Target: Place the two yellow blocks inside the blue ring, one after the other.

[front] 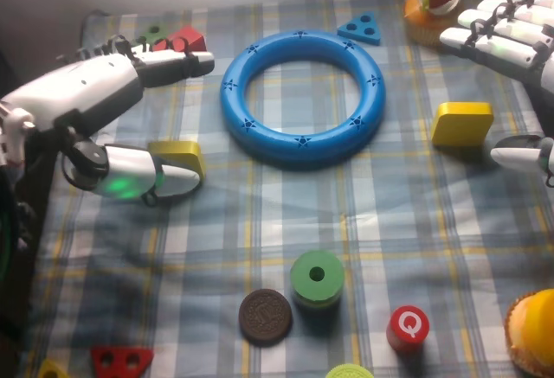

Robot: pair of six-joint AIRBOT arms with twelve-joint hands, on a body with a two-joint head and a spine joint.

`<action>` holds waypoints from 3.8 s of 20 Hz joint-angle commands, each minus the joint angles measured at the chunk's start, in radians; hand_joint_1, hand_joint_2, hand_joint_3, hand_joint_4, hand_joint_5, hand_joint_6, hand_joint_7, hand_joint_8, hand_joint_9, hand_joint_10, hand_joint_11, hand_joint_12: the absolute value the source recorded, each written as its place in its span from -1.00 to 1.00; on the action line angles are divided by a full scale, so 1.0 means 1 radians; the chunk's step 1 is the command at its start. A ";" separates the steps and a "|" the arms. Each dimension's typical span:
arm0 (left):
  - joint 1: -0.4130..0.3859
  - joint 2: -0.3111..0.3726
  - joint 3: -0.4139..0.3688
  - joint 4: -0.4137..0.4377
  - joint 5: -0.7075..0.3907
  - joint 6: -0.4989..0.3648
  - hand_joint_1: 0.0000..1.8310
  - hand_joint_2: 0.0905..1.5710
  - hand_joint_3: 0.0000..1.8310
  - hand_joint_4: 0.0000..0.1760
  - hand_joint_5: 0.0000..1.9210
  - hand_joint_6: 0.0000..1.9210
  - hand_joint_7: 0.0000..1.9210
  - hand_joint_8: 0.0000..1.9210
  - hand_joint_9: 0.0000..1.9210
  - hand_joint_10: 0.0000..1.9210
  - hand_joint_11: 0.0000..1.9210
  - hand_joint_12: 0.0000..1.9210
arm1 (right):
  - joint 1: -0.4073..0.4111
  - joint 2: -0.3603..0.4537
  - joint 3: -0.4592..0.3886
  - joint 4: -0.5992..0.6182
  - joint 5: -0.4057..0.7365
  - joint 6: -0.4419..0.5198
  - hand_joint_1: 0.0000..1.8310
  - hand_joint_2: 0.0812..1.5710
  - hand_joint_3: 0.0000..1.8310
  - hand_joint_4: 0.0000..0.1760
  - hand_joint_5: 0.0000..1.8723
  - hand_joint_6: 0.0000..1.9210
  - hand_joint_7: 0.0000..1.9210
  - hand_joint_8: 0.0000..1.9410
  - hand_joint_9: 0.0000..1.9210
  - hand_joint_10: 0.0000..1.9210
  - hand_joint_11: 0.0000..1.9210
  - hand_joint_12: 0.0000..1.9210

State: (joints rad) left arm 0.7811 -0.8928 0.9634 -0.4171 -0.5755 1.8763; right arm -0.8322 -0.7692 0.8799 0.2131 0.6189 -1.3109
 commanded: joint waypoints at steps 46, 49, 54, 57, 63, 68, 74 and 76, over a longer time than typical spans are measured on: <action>-0.244 -0.235 0.168 -0.058 -0.056 0.095 0.03 0.40 -1.00 -0.38 -0.54 -0.97 -0.55 -1.00 -0.76 -0.56 -1.00 0.31 | 0.007 -0.043 0.036 0.024 0.081 -0.001 -0.41 0.60 -1.00 -1.00 -1.00 -1.00 -1.00 -1.00 -1.00 -1.00 -1.00 -1.00; -0.177 -0.153 0.082 0.020 -0.166 -0.009 0.01 0.41 -0.99 -0.45 -0.55 -1.00 -0.56 -1.00 -0.82 -0.46 -1.00 0.36 | 0.016 -0.066 0.057 0.035 0.058 -0.001 -0.34 0.62 -1.00 -1.00 -1.00 -1.00 -0.99 -0.99 -0.96 -0.99 -0.99 -0.79; -0.038 -0.014 -0.054 0.116 -0.315 -0.147 -0.01 0.44 -1.00 -0.93 -0.52 -1.00 -0.55 -1.00 -0.86 -0.26 -1.00 0.52 | 0.070 -0.144 0.128 0.052 -0.032 -0.003 -0.26 0.64 -1.00 -1.00 -0.91 -0.98 -0.82 -0.99 -0.84 -0.94 -1.00 -0.11; 0.037 0.042 -0.105 0.144 -0.403 -0.215 0.03 0.41 -1.00 -1.00 -0.48 -0.99 -0.50 -0.99 -0.78 -0.23 -1.00 0.67 | 0.094 -0.180 0.160 0.052 -0.073 -0.003 -0.21 0.67 -1.00 -1.00 -0.65 -0.95 -0.54 -0.97 -0.73 -0.51 -1.00 0.50; 0.114 0.063 -0.132 0.131 -0.463 -0.245 0.10 0.41 -1.00 -1.00 -0.49 -1.00 -0.51 -1.00 -0.67 -0.56 -1.00 0.60 | 0.111 -0.200 0.184 0.063 -0.088 -0.004 0.27 0.64 -1.00 -1.00 -0.37 0.44 -0.23 0.69 -0.47 0.92 -0.62 1.00; 0.148 0.078 -0.147 0.121 -0.504 -0.251 0.11 0.42 -1.00 -1.00 -0.49 -1.00 -0.53 -1.00 -0.69 -0.59 -1.00 0.52 | 0.164 -0.186 0.163 0.021 -0.063 -0.005 0.26 0.62 -1.00 -1.00 -0.34 0.43 -0.21 0.60 -0.44 0.83 -0.65 1.00; 0.188 0.083 -0.157 0.106 -0.543 -0.273 0.06 0.44 -1.00 -1.00 -0.48 -0.99 -0.52 -1.00 -0.72 -0.41 -1.00 0.62 | 0.305 -0.286 0.235 -0.040 -0.107 -0.005 0.26 0.63 -1.00 -1.00 -0.38 0.48 -0.20 0.59 -0.46 0.76 -0.64 1.00; 0.188 0.080 -0.155 0.104 -0.543 -0.273 0.06 0.44 -1.00 -1.00 -0.47 -1.00 -0.53 -1.00 -0.73 -0.42 -1.00 0.58 | 0.340 -0.348 0.287 -0.042 -0.151 -0.005 0.28 0.62 -1.00 -1.00 -0.36 0.43 -0.19 0.59 -0.47 0.79 -0.66 1.00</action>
State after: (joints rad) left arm 0.9775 -0.8146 0.8082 -0.3298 -0.9894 1.6142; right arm -0.5007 -1.1343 1.1744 0.1802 0.3740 -1.3113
